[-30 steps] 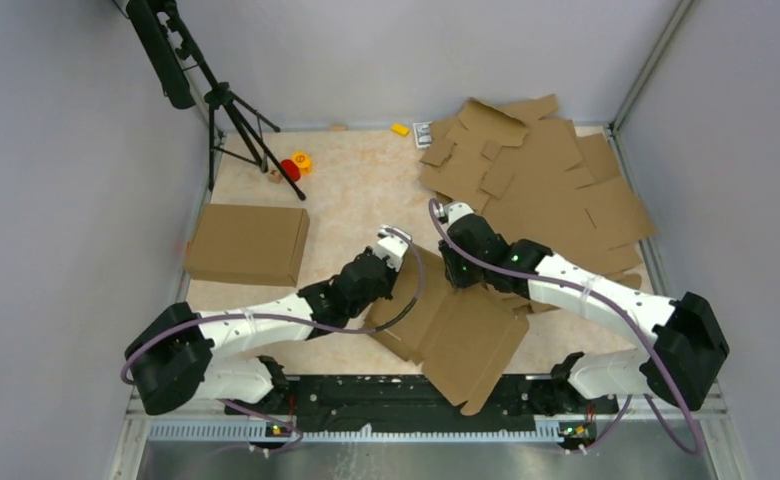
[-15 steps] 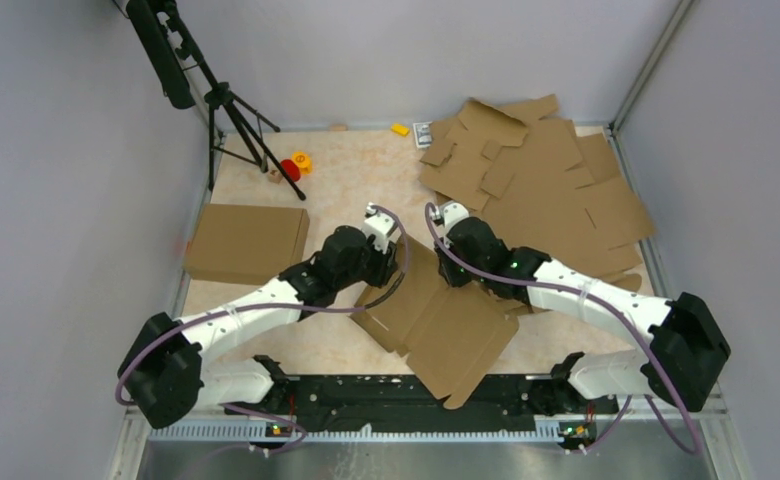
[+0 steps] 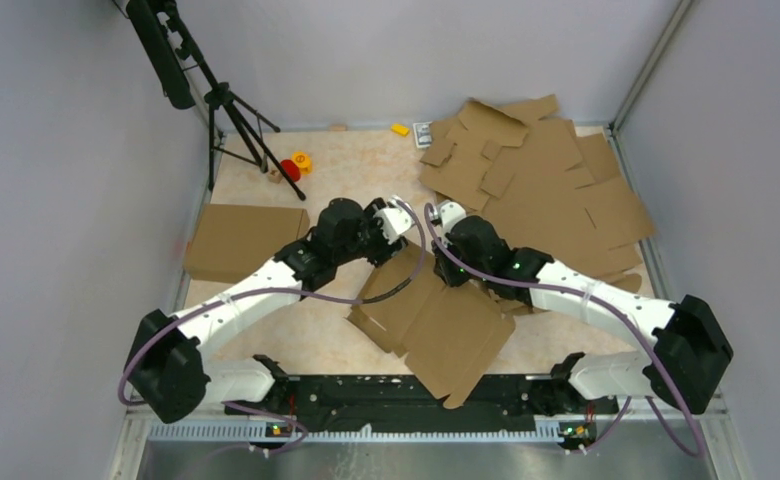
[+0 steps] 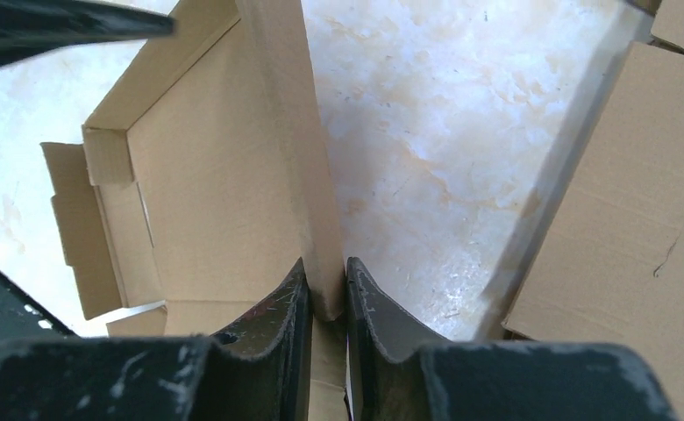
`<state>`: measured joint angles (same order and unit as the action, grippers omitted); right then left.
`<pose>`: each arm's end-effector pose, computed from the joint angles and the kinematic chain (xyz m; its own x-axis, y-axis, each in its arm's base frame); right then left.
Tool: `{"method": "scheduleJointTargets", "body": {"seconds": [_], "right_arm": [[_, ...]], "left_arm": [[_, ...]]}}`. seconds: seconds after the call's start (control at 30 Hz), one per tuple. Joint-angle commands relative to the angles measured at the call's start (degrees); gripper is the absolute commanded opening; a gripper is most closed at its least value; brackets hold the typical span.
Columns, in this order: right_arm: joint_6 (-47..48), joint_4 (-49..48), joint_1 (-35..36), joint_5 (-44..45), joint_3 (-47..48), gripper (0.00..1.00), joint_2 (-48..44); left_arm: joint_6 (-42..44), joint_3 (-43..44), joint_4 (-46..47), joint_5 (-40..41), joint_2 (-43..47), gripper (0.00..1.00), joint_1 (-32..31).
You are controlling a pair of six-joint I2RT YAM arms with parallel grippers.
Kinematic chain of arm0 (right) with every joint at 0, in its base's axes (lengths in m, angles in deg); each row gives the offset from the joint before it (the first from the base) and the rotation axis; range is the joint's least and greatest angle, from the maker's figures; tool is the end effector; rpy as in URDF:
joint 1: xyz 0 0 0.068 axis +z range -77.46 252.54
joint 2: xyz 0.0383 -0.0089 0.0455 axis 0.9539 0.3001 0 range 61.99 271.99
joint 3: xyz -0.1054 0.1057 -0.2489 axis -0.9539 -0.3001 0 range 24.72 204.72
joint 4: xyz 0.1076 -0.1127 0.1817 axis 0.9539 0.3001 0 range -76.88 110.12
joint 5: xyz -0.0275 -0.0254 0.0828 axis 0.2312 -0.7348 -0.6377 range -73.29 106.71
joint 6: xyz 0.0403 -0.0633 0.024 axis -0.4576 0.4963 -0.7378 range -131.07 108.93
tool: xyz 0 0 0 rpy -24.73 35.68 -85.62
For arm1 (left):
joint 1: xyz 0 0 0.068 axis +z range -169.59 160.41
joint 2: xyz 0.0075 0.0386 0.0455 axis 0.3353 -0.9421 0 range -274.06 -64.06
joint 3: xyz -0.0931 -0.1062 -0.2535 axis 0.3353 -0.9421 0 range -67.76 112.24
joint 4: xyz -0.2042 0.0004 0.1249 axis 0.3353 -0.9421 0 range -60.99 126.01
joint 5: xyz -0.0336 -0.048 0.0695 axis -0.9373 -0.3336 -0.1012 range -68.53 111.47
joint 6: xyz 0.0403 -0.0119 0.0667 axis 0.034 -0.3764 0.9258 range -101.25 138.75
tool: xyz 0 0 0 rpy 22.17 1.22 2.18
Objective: Fold the paper box
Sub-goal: Fold the paper box at the center of the board.
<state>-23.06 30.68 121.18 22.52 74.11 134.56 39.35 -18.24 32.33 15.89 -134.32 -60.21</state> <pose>0.1832 0.1978 0.2583 -0.5665 -0.3307 -0.7548 -0.5913 0.8011 0.0928 0.2094 -0.1883 0.2981 -0.0422 0.4975 -0.8664 0.7798 0.5586 0.2827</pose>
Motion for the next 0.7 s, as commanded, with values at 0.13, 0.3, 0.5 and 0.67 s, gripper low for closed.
{"method": "scheduleJointTargets", "body": {"seconds": [0.13,0.3,0.5,0.67], "right_arm": [[1.96,-2.11,0.69,-2.79,-0.7,0.13,-3.32],[2.52,-1.83,0.68,-3.05,-0.08,0.13,-3.21],[3.9,0.26,0.69,-1.34,3.04,0.13,-1.71],[4.79,1.46,0.66,-0.47,4.69,0.13,-1.61]], "left_arm": [[21.98,4.12,-2.88,-18.21,-6.19,0.65,2.12],[24.62,8.4,-6.73,-19.65,-9.41,0.57,2.11],[25.1,9.1,-6.84,-20.19,-9.46,0.3,2.04],[26.14,6.43,-4.76,-21.04,-6.99,0.26,1.33]]}}
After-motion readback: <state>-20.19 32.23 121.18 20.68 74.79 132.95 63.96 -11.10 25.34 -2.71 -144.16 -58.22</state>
